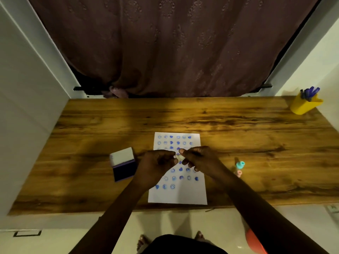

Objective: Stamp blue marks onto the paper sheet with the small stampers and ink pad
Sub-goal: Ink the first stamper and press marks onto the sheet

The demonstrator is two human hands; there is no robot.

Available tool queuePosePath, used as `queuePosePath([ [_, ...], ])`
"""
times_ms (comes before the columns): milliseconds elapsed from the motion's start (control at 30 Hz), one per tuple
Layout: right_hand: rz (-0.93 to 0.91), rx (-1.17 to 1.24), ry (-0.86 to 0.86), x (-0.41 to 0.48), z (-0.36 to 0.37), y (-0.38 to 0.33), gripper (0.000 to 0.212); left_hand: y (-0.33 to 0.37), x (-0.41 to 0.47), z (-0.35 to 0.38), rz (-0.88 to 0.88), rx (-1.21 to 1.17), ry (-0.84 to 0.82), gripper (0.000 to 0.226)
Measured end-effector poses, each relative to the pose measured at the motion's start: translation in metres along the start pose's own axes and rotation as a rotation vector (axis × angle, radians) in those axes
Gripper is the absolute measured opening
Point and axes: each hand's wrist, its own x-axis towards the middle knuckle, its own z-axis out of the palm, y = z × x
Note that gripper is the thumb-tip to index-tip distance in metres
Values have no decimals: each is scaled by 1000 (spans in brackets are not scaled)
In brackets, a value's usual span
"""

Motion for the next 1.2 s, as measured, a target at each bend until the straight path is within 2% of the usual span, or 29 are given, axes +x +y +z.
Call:
queuePosePath([
  [133,99,-75,-92,6,34,-8,48,-10,-12,-25,10,-71,28,33],
  [233,91,-79,-174,12,54,-12,51,-19,-21,-47,-4,-64,58,28],
  [400,-24,-180,-313,19,90,-21,47,-37,-39,-84,3,-112,135,37],
  [467,-114,-279,-349,21,103,-25,36,-49,-46,-101,-26,-110,165,26],
  [533,-206,-401,-350,25,117,-30,21,-63,-55,-122,-70,-94,215,23],
  [600,-263,-495,-320,29,131,-36,14,-75,-64,-140,-100,-28,273,36],
  [667,-329,-612,-298,34,148,-39,18,-89,-73,-155,-111,20,311,35],
  [767,-402,-829,-293,39,177,-41,19,-104,-84,-173,-134,63,376,15],
  [900,-486,-1043,-286,43,211,-39,24,-113,-98,-186,-173,-30,432,11],
  [1033,-512,-1172,-276,46,229,-38,34,-113,-103,-191,-168,-40,428,8],
  [1200,-509,-1223,-285,50,237,-30,38,-116,-106,-193,-195,-112,435,17],
])
